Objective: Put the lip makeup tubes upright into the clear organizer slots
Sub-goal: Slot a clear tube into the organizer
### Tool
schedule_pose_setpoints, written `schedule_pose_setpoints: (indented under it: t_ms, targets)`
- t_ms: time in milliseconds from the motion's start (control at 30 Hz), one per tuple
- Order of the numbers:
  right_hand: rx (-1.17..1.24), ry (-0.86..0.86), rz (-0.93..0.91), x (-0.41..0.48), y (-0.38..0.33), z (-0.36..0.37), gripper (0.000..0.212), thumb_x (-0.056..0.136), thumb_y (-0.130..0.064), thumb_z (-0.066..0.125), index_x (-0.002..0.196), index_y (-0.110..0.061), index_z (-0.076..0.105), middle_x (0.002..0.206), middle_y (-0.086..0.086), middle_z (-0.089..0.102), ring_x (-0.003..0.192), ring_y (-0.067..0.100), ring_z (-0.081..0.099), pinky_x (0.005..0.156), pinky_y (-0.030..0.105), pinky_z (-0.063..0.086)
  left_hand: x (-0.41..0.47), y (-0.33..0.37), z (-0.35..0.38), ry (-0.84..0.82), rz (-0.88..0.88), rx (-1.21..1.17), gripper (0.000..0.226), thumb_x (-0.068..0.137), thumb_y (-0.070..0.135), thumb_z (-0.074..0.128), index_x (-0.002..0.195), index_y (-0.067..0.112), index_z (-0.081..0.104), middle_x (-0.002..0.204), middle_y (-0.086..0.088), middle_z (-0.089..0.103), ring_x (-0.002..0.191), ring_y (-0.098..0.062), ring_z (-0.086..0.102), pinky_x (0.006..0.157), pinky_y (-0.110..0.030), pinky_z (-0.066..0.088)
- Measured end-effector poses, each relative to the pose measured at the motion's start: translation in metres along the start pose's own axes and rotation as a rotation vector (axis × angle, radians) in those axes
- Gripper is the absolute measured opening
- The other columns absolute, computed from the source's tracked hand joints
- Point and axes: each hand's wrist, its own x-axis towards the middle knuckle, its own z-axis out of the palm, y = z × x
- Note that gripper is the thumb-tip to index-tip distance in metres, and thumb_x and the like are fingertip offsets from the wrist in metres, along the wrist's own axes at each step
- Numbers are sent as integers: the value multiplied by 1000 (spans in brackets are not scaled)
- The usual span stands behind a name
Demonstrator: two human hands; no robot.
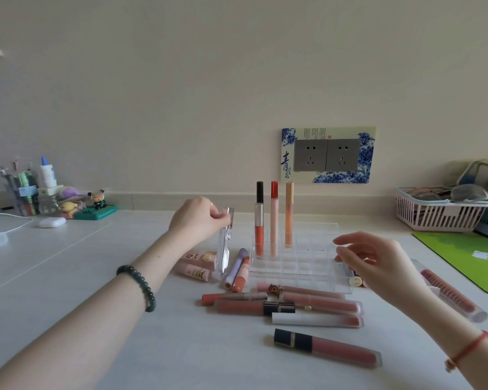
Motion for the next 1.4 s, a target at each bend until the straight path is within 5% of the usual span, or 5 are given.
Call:
schedule_pose_setpoints:
  t_ms: [200, 500, 1033, 1233, 1400]
  targets:
    - [16, -58, -60, 11, -22, 7, 18, 80, -13, 64, 88, -29, 62, 78, -5, 70, 70, 0, 65, 65, 9, 52, -9, 15, -35, 73, 107, -431, 20, 85, 27, 59, 71, 16, 69, 69, 3, 72, 55, -5, 65, 61, -7, 45]
    - [64, -270, -162, 32, -83, 17, 24, 80, -21, 63, 105, -21, 61, 87, -7, 69, 69, -5, 62, 57, 5, 44, -29, 65, -22, -178, 210, -986, 17, 91, 22, 49, 83, 18, 65, 74, 8, 70, 57, -8, 67, 65, -21, 55]
    - [-6, 24, -31, 77, -58, -4, 18, 78, -14, 67, 85, -25, 55, 73, -8, 65, 56, -2, 61, 52, 7, 50, -20, 29, 12, 115, 113, -1007, 13, 88, 18, 53, 95, 25, 62, 89, 10, 66, 73, 5, 62, 72, -10, 50]
    - [-99, 28, 7, 95, -34, 13, 21, 78, -11, 66, 96, -15, 55, 87, 2, 65, 76, 16, 64, 64, 16, 49, -28, -2, 43, 15, -24, -820, 12, 87, 20, 57, 97, 24, 61, 103, -1, 66, 103, -18, 60, 95, -29, 44]
    - [-155, -13, 4, 103, -20, 24, 19, 79, -12, 65, 95, -15, 54, 87, 2, 64, 78, 16, 62, 61, 11, 44, -33, -7, 53, -83, 4, -712, 14, 88, 23, 56, 101, 25, 62, 102, 6, 64, 71, -13, 57, 81, -35, 45]
